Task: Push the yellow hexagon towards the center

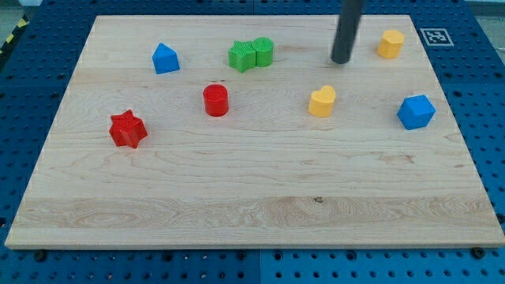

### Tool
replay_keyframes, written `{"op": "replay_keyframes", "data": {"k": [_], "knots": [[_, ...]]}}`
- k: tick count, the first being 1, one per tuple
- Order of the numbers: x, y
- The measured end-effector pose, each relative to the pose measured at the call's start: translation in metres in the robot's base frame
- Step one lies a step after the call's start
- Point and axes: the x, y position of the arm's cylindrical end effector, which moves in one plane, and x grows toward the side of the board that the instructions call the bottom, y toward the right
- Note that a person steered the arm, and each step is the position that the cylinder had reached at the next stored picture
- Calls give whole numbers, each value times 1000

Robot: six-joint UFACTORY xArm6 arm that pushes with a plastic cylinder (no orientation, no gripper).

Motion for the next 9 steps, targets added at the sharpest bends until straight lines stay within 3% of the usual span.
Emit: {"op": "replay_keyframes", "data": {"k": [2,5,6,7,9], "knots": [[50,6],[-83,13],[-111,71],[-104,150],[-11,53]]}}
